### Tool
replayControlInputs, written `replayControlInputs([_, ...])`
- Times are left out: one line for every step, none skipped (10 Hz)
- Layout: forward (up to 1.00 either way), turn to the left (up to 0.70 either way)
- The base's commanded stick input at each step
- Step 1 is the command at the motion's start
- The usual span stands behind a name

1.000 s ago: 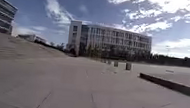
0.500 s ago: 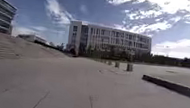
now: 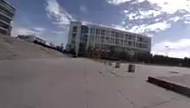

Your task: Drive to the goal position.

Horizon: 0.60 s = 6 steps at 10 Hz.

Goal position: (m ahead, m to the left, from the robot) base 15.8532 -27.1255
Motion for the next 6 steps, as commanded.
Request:
replayControlInputs([0.7,0.0])
replayControlInputs([0.7,0.0])
replayControlInputs([0.7,0.0])
replayControlInputs([0.7,0.0])
replayControlInputs([0.7,-0.05])
replayControlInputs([0.7,-0.21])
